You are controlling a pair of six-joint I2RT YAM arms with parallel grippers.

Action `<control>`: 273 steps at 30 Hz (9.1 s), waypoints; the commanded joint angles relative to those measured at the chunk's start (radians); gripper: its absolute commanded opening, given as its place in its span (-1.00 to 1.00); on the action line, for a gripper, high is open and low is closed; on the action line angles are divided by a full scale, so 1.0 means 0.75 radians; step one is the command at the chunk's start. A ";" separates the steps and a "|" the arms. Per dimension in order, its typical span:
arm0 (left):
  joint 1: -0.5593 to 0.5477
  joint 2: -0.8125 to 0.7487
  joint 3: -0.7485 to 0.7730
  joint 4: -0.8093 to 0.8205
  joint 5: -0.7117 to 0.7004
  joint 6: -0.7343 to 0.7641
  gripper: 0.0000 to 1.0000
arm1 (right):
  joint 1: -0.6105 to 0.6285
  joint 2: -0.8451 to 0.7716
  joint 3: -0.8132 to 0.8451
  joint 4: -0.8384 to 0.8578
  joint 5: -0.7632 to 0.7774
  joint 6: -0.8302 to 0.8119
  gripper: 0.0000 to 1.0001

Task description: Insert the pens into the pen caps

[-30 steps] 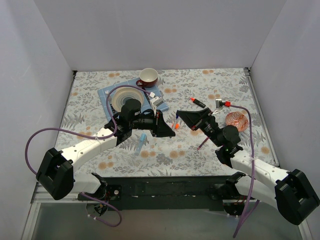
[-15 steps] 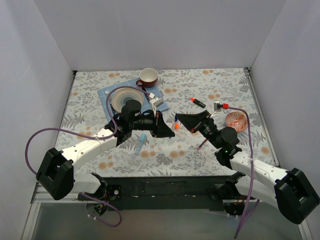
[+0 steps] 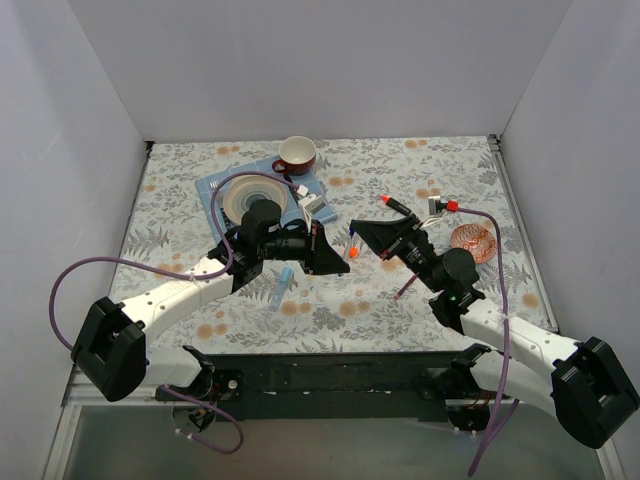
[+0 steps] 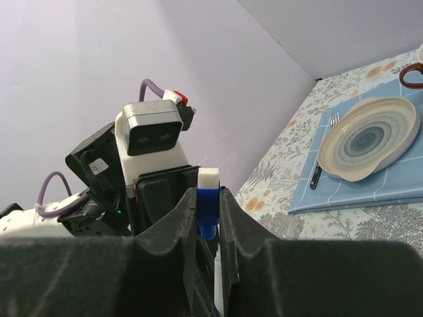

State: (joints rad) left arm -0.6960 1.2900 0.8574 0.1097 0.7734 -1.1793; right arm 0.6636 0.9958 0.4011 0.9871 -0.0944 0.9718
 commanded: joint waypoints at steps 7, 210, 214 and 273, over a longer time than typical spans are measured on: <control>-0.003 -0.073 -0.006 0.026 -0.002 0.014 -1.00 | 0.011 -0.025 0.015 0.024 0.036 -0.034 -0.97; 0.200 -0.924 -0.251 -0.555 -1.080 0.251 0.96 | -0.157 0.619 0.523 -2.126 0.651 0.306 -0.48; 0.200 -0.945 -0.258 -0.549 -1.060 0.251 0.96 | -0.157 0.646 0.504 -2.114 0.674 0.283 -0.52; -0.095 -0.045 -0.184 0.300 -0.275 -0.411 -1.00 | 0.387 -0.260 0.017 -0.897 -0.146 -0.353 -0.30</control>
State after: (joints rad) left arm -0.7685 1.2915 0.6872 0.3004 0.5076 -1.4990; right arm 0.9440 0.8089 0.4168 0.2188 -0.1356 0.7071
